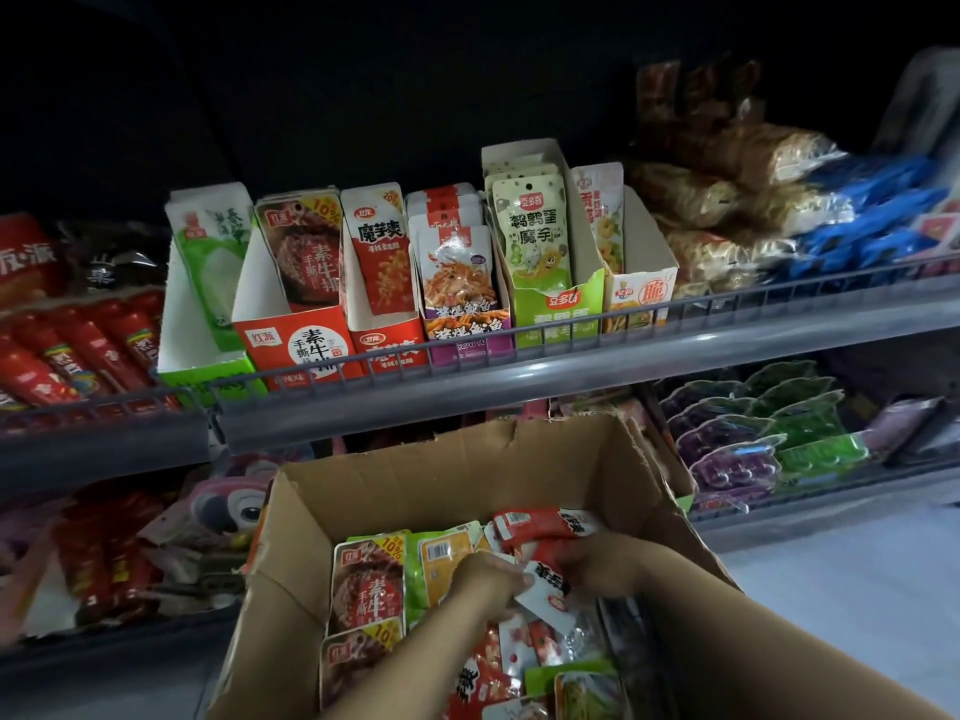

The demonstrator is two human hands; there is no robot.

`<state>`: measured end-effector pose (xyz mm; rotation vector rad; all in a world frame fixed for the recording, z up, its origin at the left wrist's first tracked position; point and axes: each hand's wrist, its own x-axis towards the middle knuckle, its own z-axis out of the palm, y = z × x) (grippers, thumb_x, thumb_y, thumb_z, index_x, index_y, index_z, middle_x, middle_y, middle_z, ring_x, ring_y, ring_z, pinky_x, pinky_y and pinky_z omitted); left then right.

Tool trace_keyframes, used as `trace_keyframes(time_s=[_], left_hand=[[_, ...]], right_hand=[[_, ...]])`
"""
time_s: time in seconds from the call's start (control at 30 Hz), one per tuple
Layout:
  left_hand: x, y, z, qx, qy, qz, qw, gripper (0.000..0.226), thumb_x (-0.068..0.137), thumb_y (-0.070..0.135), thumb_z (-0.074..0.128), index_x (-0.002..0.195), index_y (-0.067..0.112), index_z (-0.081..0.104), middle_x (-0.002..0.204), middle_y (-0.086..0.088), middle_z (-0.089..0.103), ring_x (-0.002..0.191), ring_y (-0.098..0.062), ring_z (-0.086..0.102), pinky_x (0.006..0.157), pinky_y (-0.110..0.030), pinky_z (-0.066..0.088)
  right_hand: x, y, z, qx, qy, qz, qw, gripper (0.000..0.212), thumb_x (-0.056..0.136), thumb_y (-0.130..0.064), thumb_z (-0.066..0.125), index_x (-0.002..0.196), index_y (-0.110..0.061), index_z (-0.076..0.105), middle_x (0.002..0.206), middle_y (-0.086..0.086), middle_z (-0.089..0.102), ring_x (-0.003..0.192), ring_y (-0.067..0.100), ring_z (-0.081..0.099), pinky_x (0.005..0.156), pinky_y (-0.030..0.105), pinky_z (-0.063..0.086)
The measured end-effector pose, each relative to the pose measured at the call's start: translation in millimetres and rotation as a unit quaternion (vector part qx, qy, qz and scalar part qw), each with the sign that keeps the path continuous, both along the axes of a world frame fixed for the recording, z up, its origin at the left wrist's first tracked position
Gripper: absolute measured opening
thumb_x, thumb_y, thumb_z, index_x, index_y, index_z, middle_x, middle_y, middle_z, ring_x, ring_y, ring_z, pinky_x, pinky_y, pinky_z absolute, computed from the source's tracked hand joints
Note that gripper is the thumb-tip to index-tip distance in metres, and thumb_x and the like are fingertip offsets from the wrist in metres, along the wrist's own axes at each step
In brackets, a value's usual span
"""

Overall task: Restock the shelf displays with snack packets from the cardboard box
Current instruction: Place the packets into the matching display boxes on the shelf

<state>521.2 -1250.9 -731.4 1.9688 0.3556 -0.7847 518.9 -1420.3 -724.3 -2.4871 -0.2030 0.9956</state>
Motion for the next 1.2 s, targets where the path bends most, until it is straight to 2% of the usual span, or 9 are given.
trace_keyframes(time_s=[0.07,0.2,0.3,0.43,0.67,0.8,0.9,1.0,1.2], left_hand=[[0.9,7.8,8.5,-0.054,0.011,0.049,0.997,0.012,0.087,0.008,0.066,0.076,0.009,0.061,0.097,-0.015,0.067,0.082,-0.027,0.068,0.074,-0.033,0.058],[-3.4,27.4,32.1,-0.158,0.021,0.125,0.979,0.003,0.088,0.001,0.062,0.087,0.003,0.061,0.086,-0.014,0.067,0.069,-0.023,0.066,0.048,-0.027,0.055],[-5.7,42.5,51.6,-0.210,0.010,0.152,0.966,0.005,0.086,-0.001,0.063,0.085,0.003,0.061,0.081,-0.013,0.068,0.068,-0.021,0.066,0.046,-0.024,0.053],[-10.1,61.6,84.4,-0.266,-0.034,0.179,0.947,0.011,0.084,-0.003,0.064,0.091,0.006,0.064,0.084,-0.013,0.068,0.063,-0.019,0.068,0.048,-0.022,0.054],[-14.2,79.7,134.3,-0.342,-0.109,0.227,0.905,0.013,0.082,-0.003,0.065,0.092,0.003,0.068,0.085,-0.014,0.071,0.073,-0.021,0.070,0.054,-0.023,0.056],[-13.5,85.1,149.1,-0.358,-0.152,0.224,0.894,0.021,0.081,0.004,0.068,0.101,-0.002,0.067,0.094,-0.017,0.072,0.082,-0.026,0.070,0.062,-0.026,0.058],[-13.6,85.0,156.3,-0.372,-0.166,0.185,0.894,0.023,0.085,0.012,0.065,0.104,-0.002,0.064,0.096,-0.018,0.072,0.089,-0.027,0.071,0.072,-0.029,0.059],[-11.1,83.0,161.5,-0.339,-0.187,0.154,0.909,0.021,0.089,0.010,0.061,0.108,0.002,0.064,0.095,-0.014,0.073,0.088,-0.023,0.071,0.072,-0.027,0.058],[-3.5,85.3,164.9,-0.101,-0.313,0.077,0.941,0.013,0.089,0.022,0.064,0.100,0.025,0.070,0.094,0.010,0.070,0.087,-0.006,0.063,0.066,-0.019,0.045]], right_hand=[[-0.5,3.8,4.5,0.036,-0.016,-0.025,0.999,0.046,0.083,-0.021,0.065,0.128,-0.021,0.058,0.126,0.002,0.061,0.117,0.019,0.055,0.104,0.034,0.041],[-5.9,14.1,24.2,0.141,-0.023,-0.074,0.987,0.042,0.068,-0.039,0.074,0.108,-0.024,0.071,0.118,-0.003,0.066,0.109,0.013,0.060,0.102,0.036,0.045],[-15.5,25.6,57.7,0.191,-0.012,-0.085,0.978,0.047,0.071,-0.050,0.075,0.114,-0.031,0.068,0.115,-0.009,0.067,0.106,0.007,0.062,0.101,0.030,0.045],[-26.2,40.5,95.4,0.282,-0.017,-0.085,0.955,0.034,0.083,-0.034,0.070,0.116,-0.029,0.065,0.109,-0.007,0.070,0.099,0.005,0.066,0.087,0.016,0.049],[-30.3,68.8,123.8,0.365,-0.169,-0.125,0.907,0.026,0.082,-0.025,0.072,0.108,-0.030,0.071,0.101,-0.005,0.073,0.096,0.015,0.068,0.087,0.026,0.053],[-28.6,76.4,141.8,0.327,-0.296,-0.145,0.886,0.012,0.086,-0.028,0.066,0.091,-0.037,0.071,0.083,-0.022,0.070,0.083,-0.009,0.064,0.074,0.008,0.046],[-23.5,79.7,148.5,0.308,-0.357,-0.170,0.865,0.014,0.091,-0.024,0.061,0.086,-0.032,0.071,0.075,-0.021,0.069,0.073,-0.009,0.063,0.065,0.006,0.045],[-15.5,78.8,150.1,0.294,-0.379,-0.223,0.849,0.017,0.093,-0.023,0.058,0.081,-0.025,0.070,0.075,-0.013,0.069,0.066,-0.004,0.062,0.060,0.012,0.045],[-4.6,76.7,159.1,0.326,-0.362,-0.295,0.822,0.021,0.094,-0.020,0.055,0.081,-0.011,0.068,0.071,0.003,0.069,0.058,0.011,0.061,0.047,0.011,0.042]])
